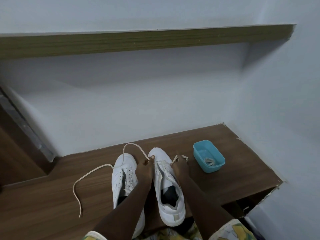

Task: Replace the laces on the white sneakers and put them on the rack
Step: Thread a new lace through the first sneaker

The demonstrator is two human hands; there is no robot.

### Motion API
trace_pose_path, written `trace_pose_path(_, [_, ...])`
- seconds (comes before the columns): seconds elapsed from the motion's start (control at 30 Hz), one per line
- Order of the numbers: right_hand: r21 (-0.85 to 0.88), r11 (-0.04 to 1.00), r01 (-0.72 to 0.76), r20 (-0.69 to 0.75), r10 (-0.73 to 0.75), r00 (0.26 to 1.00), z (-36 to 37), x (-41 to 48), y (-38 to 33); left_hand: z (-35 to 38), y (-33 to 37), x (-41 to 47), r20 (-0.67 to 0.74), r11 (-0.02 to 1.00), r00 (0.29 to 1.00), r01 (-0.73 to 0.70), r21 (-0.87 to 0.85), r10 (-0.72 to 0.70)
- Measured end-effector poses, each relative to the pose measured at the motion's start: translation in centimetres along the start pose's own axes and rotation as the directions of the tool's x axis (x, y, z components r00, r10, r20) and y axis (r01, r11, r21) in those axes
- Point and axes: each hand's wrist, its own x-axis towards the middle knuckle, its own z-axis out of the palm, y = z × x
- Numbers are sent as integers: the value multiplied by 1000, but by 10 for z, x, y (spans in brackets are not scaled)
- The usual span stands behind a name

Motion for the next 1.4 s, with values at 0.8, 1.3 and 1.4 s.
trace_pose_path(0.8, [-87, 963, -254, -230, 228, 946, 18, 18, 19, 10, -13, 10, -101, 966, 994, -6, 259, 34])
trace_pose_path(1.3, [575, 699, -425, 138, 429, 893, 44, 88, 38, 8, -16, 4, -27, 999, 999, -24, 27, 24])
trace_pose_path(1.4, [594, 680, -430, 138, 440, 887, 33, 71, 23, 12, -19, 3, -27, 998, 999, -45, 50, 47])
